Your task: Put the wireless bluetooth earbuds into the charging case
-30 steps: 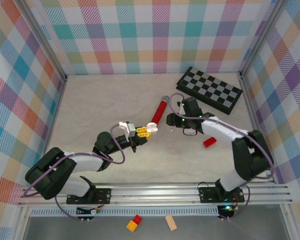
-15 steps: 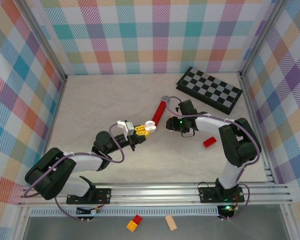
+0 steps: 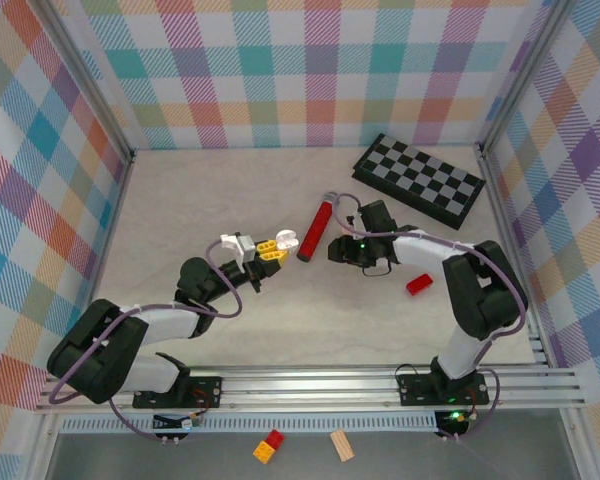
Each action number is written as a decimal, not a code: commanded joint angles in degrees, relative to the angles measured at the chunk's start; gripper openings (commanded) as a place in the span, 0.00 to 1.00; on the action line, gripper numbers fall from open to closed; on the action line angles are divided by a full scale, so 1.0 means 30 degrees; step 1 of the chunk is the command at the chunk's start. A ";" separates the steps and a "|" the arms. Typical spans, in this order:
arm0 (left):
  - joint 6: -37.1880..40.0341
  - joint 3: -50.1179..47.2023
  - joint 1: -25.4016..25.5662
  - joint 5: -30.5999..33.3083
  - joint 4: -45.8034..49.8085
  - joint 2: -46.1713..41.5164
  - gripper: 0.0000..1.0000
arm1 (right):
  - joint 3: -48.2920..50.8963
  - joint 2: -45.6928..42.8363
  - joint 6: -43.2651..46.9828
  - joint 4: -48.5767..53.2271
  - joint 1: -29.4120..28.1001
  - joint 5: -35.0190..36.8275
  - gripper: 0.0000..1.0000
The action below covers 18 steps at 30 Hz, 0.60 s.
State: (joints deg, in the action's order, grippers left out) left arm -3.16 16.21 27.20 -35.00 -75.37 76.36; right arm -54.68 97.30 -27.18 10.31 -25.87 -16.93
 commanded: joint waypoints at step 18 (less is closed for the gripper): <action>-0.0248 0.0406 -0.0219 -0.0214 -0.0803 0.0280 0.00 | -0.5019 0.4145 0.3060 0.5009 -0.0049 0.0864 0.56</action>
State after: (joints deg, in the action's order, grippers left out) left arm -4.67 16.43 27.18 -35.44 -75.35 77.30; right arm -69.84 109.12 -18.96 23.62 -25.89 -11.88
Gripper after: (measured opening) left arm 0.133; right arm 0.564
